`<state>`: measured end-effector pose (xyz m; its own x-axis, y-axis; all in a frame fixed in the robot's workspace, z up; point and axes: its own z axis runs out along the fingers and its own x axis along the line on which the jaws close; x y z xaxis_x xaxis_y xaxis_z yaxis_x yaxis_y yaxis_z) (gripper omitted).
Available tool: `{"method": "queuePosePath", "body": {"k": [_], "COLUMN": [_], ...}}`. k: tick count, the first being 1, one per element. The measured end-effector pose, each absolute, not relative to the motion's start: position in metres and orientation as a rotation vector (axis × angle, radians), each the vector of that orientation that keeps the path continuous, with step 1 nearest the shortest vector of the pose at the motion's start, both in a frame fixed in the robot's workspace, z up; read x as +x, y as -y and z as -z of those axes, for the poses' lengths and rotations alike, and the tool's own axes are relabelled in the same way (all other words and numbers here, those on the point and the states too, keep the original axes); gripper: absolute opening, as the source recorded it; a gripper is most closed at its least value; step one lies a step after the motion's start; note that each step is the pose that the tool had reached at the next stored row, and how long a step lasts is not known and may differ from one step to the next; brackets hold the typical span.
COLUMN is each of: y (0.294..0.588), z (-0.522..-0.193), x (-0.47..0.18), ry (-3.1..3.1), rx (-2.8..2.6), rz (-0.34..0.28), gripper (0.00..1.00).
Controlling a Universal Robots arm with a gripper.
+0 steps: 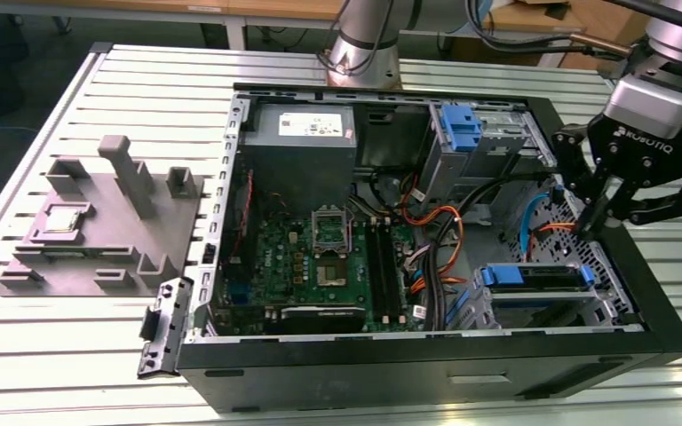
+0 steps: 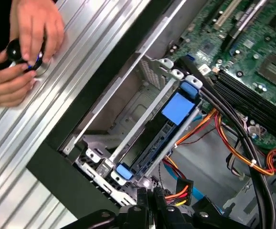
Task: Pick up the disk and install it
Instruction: 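Insert the first disk wire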
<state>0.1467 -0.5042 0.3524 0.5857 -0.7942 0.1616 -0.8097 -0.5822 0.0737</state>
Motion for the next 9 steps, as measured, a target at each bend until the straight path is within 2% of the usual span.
{"method": "queuePosePath", "body": {"k": [9], "y": [0.5042], "z": [-0.3517], "x": [0.1467], "ry": [1.569], "rx": [2.545], "rz": [-0.149], "gripper": [0.17]}}
